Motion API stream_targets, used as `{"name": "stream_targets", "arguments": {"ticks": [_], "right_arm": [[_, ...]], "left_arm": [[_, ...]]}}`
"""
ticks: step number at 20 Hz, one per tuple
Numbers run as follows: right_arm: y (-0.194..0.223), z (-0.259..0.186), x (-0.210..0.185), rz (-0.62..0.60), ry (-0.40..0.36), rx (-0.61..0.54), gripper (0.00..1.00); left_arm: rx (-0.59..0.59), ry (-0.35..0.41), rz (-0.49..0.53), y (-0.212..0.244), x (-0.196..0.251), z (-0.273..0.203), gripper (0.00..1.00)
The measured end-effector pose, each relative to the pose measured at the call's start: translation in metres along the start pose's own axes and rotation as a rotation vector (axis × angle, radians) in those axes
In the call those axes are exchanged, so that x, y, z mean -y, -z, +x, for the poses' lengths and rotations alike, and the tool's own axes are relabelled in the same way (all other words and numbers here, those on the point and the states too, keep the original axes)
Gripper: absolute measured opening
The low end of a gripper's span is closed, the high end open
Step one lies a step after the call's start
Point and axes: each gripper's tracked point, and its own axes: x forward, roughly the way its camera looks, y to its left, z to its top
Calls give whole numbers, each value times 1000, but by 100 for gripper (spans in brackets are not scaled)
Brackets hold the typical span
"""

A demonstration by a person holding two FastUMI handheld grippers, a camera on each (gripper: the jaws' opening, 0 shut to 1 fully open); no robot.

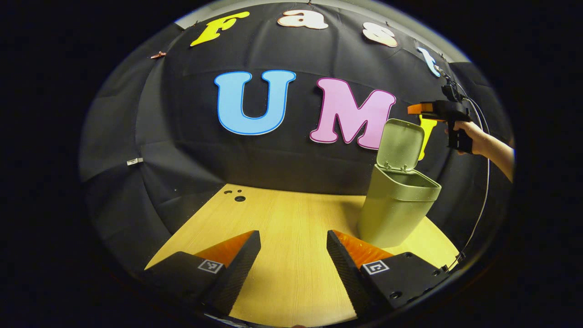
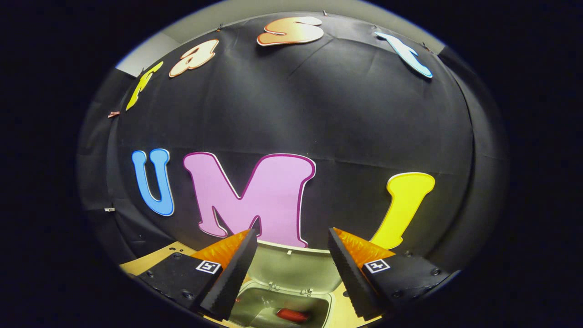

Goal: Press the lid of the desktop garbage bin to open it, pick up the crumpled paper on the desktop and throw it into the bin, then pick up the pop can on the desktop and drop it into the bin, and finally close the garbage bin lid.

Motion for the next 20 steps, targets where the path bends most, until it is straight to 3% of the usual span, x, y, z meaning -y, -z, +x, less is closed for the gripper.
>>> {"name": "stream_targets", "arguments": {"ticks": [10,18,20], "right_arm": [[24,46,10,3,19,-17,98],[35,9,-6,19,-59,-97,100],[42,-4,-13,17,-83,-118,96]], "left_arm": [[-19,-19,14,-1,4,17,95],[-25,8,10,2,6,22,95],[-25,16,10,3,8,23,95]]}}
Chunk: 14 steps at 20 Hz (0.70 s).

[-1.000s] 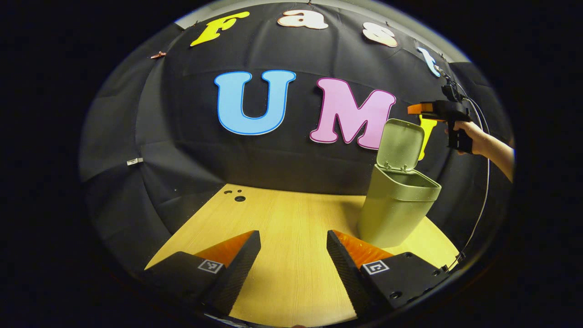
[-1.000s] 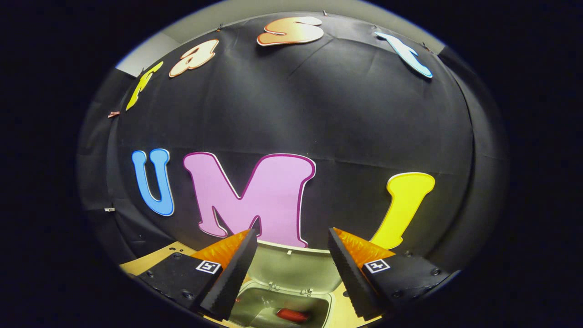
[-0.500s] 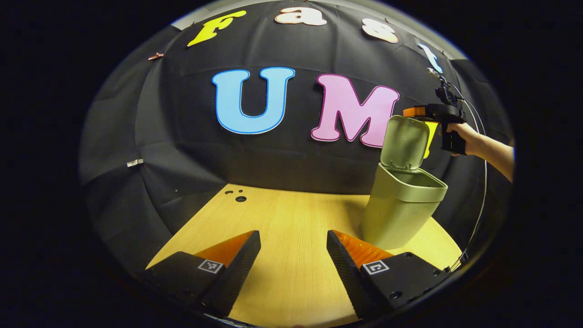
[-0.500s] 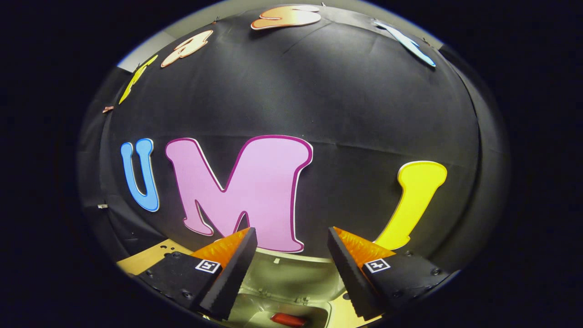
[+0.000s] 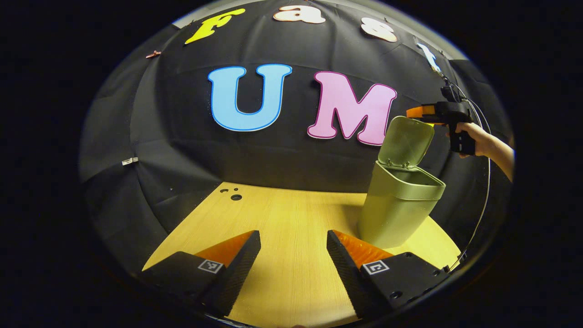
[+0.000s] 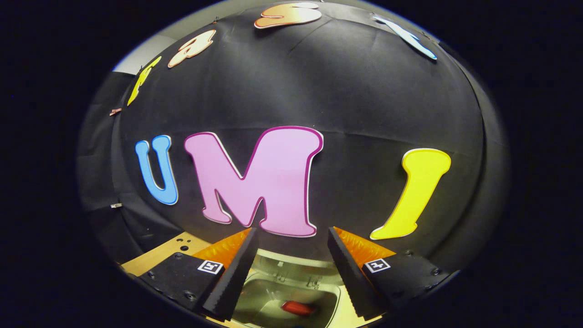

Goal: Press the lid of the desktop garbage bin to open it, pick up the crumpled paper on the desktop and throw it into the bin, then pick up the pop can on the desktop and drop it into the bin, and finally close the garbage bin lid.

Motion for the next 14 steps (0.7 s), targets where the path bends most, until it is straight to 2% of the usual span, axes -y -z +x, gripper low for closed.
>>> {"name": "stream_targets", "arguments": {"ticks": [3,4,5,11,12,14], "right_arm": [[18,-17,-9,-15,-22,-36,96],[24,-22,-12,-18,-28,-53,100],[31,-27,-16,-17,-36,-75,96],[46,-47,-30,8,-59,-104,96],[51,-51,-32,21,-62,-116,100],[58,-57,-33,37,-63,-137,96]], "left_arm": [[3,9,1,0,0,-1,95],[3,10,3,1,0,-2,95],[1,11,3,2,1,-3,95],[-1,10,1,4,0,-10,97],[-1,9,1,5,0,-11,95],[-2,10,-2,7,0,-14,95]]}}
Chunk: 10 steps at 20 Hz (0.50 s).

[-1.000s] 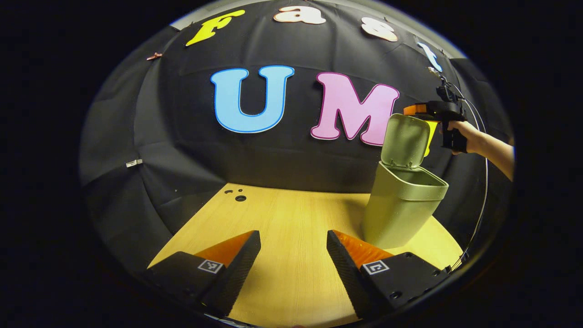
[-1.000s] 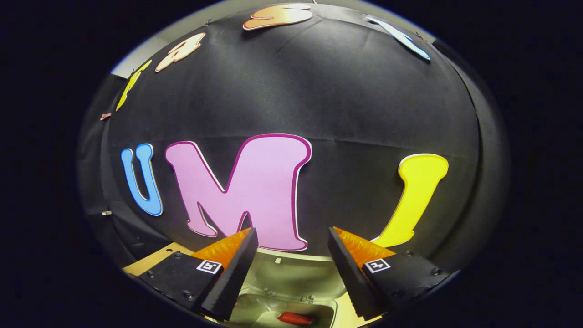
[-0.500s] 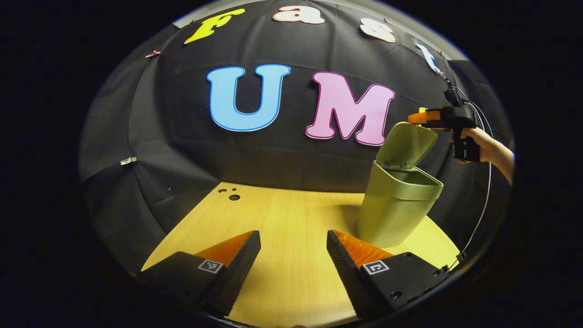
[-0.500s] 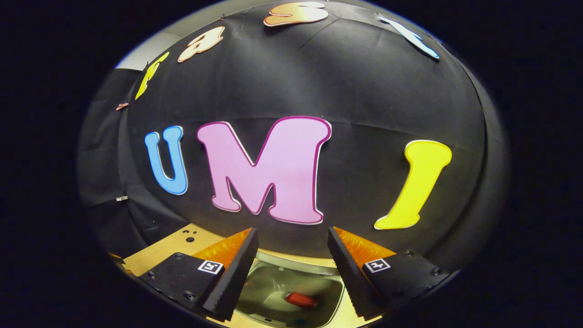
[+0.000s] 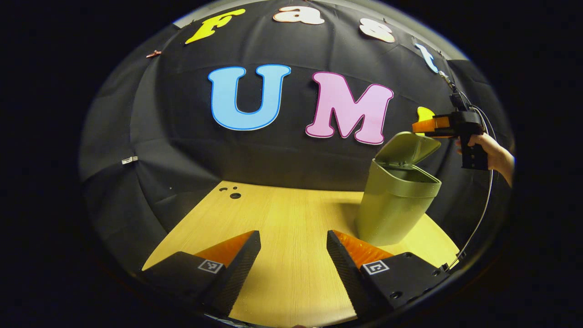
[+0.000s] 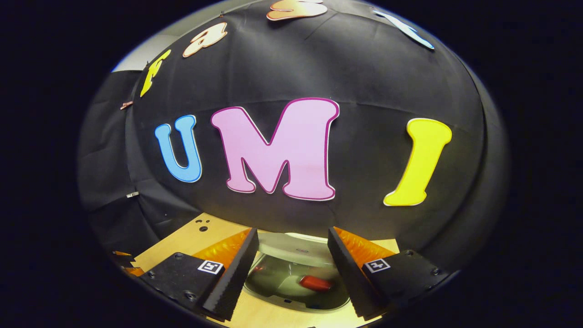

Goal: Press the lid of the desktop garbage bin to open it, pick up the crumpled paper on the desktop and throw it into the bin, then pick up the pop can on the desktop and drop it into the bin, and finally close the garbage bin lid.

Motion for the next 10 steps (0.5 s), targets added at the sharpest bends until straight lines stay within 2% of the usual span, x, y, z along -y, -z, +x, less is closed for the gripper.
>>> {"name": "stream_targets", "arguments": {"ticks": [6,10], "right_arm": [[32,-8,-3,41,-10,-83,99],[53,-13,-5,-8,-30,-141,99]], "left_arm": [[-3,6,8,3,4,-6,95],[-6,5,3,6,5,-9,95]]}}
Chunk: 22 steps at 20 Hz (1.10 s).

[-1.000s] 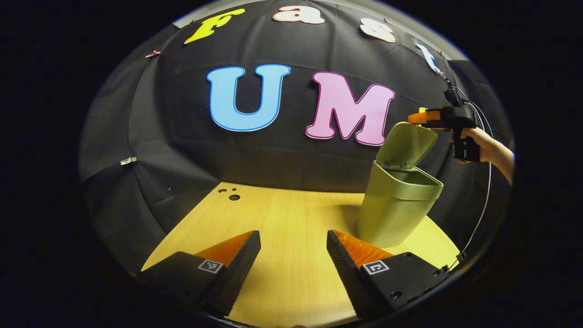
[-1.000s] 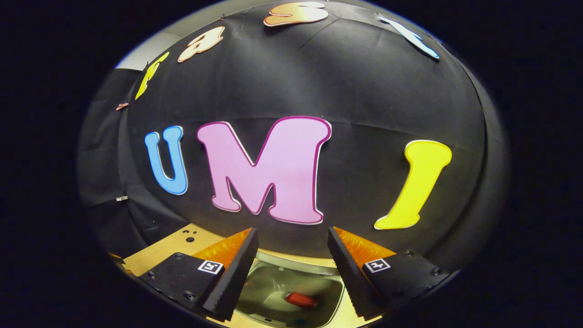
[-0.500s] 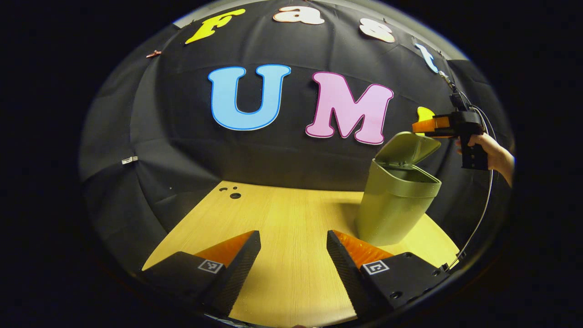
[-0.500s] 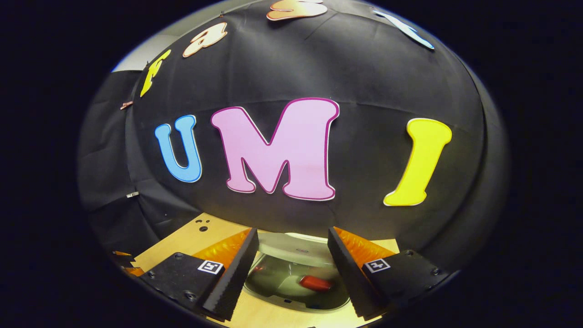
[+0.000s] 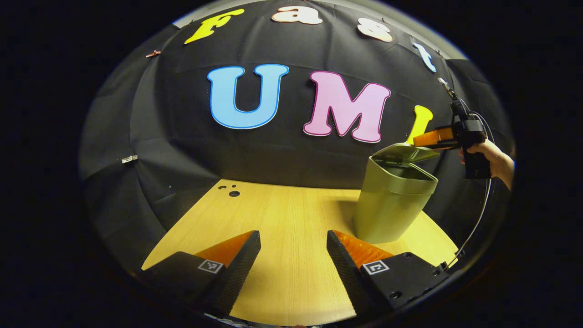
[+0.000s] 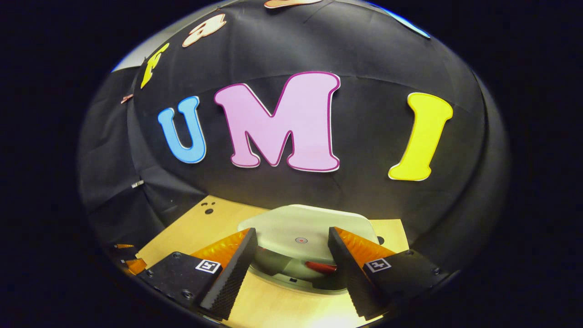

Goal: Press the lid of the desktop garbage bin to open it, pick up the crumpled paper on the desktop and throw it into the bin, then pick up the pop can on the desktop and drop it into the bin, and finally close the garbage bin lid.

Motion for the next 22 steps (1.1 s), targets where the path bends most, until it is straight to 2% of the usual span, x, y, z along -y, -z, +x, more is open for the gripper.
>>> {"name": "stream_targets", "arguments": {"ticks": [4,9,18,22], "right_arm": [[24,3,-1,-29,-14,-84,98],[49,9,0,10,-27,-164,97],[71,17,2,-7,-55,-226,97],[79,21,3,-90,-56,-268,98]], "left_arm": [[-1,0,-5,2,2,-1,95],[-6,5,-2,4,4,-2,95],[-15,-1,0,6,1,0,95],[-21,0,-6,7,1,2,95]]}}
